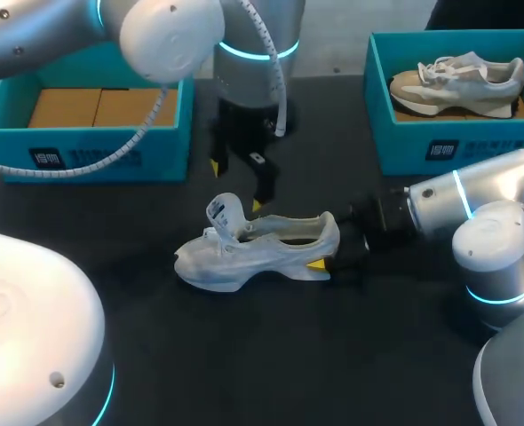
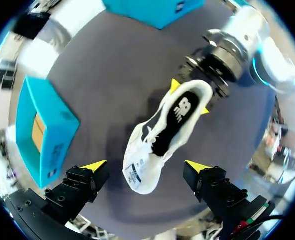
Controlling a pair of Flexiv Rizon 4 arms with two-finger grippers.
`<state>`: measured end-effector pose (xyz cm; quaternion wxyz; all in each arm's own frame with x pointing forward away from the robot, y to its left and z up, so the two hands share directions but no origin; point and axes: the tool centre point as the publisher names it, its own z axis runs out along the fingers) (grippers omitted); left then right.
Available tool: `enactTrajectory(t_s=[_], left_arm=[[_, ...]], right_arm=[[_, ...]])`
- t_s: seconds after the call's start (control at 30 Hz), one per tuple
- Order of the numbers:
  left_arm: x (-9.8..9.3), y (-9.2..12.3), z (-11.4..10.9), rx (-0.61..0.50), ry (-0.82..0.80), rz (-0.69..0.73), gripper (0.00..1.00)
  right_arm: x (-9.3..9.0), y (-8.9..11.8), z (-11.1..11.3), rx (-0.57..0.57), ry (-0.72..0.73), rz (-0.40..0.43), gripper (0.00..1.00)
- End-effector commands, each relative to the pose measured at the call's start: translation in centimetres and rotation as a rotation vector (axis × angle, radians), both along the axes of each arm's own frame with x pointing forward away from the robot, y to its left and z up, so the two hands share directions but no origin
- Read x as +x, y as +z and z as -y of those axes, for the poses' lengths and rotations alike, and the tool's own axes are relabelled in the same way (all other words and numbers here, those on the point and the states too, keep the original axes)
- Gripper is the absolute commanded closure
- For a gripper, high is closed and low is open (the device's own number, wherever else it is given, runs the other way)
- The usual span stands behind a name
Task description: Take the shoe out of the shoebox, open the shoe tongue, remove and reinsert the insole, then place the shoe into the shoebox
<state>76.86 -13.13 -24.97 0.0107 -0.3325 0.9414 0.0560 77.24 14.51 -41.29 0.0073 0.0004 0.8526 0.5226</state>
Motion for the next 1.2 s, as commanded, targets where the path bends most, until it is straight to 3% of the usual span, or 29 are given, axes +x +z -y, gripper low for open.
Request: enactTrajectory(t_s=[0.03, 0.07, 0.1, 0.13, 0.2, 0.4, 1.2], left_arm=[[-0.4, 0.0, 0.2, -0.03, -0.379, -0.016, 0.0], [-0.5, 0.0, 0.3, -0.031, -0.39, -0.013, 0.0], [-0.7, 0.0, 0.4, -0.03, -0.392, -0.013, 0.4], [-0.8, 0.1, 0.5, -0.032, -0.4, -0.015, 0.63], [-0.9, 0.2, 0.8, -0.041, -0.412, -0.022, 1.0], [-1.6, 0.4, 1.8, -0.069, -0.456, -0.029, 1.0], [-1.6, 0.4, 1.8, -0.069, -0.456, -0.029, 1.0]], right_arm=[[0.0, 0.0, -0.1, -0.002, -0.001, 0.001, 1.0], [0.0, 0.0, -0.1, -0.002, -0.001, 0.001, 1.0], [0.0, 0.0, -0.1, -0.002, -0.001, 0.001, 1.0], [0.0, 0.0, -0.1, -0.002, -0.001, 0.001, 1.0], [0.0, 0.0, -0.1, -0.002, -0.001, 0.001, 1.0], [0.0, 0.0, -0.1, -0.002, -0.001, 0.001, 1.0], [0.0, 0.0, -0.1, -0.002, -0.001, 0.001, 1.0]])
